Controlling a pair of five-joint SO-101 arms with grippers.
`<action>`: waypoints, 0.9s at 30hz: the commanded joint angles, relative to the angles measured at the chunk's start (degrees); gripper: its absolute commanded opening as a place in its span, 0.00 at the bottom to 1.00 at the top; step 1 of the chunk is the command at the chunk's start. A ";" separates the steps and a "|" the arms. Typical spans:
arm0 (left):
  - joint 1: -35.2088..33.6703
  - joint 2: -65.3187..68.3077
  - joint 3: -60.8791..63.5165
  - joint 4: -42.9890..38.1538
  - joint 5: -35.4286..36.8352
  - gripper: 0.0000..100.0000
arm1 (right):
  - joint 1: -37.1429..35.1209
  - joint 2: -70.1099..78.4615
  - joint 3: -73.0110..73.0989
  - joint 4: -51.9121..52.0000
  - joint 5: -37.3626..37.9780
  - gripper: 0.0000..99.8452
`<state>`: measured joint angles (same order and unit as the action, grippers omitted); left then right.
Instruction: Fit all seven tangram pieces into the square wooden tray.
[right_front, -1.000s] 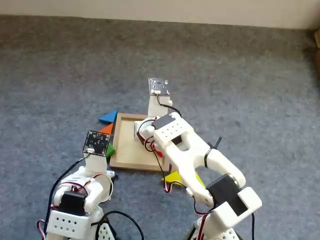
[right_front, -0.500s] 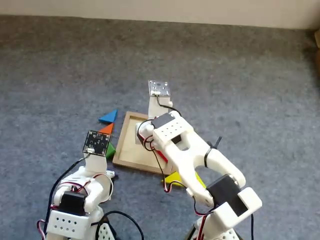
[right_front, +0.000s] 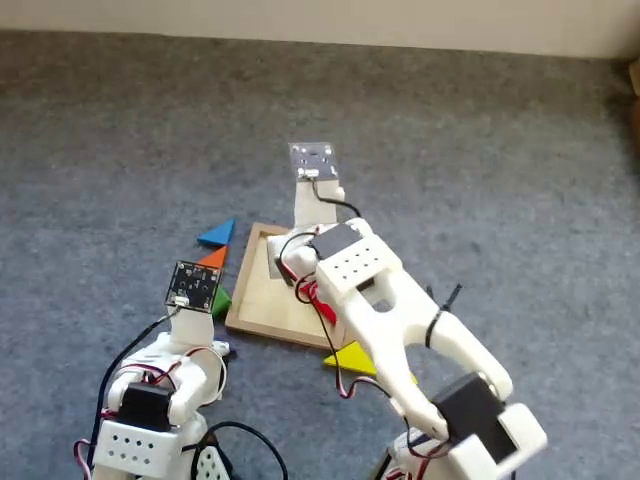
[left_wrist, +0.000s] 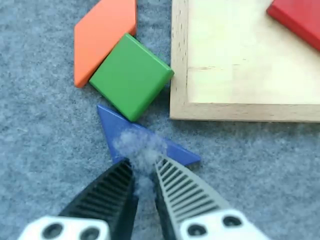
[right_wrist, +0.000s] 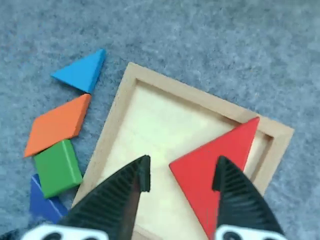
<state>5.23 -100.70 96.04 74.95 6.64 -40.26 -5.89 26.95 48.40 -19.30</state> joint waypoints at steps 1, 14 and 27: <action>-0.04 -2.24 1.19 0.26 0.62 0.02 | 0.48 -4.09 -3.03 -0.48 5.45 0.12; -0.04 -2.24 1.19 0.26 0.62 0.02 | 6.99 4.62 2.15 -18.59 10.02 0.03; -0.04 -2.24 1.19 0.26 0.62 0.02 | 7.87 8.66 2.42 -14.20 10.02 0.03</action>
<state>5.23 -100.70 96.04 74.95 6.64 -33.32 5.10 29.93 32.40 -9.89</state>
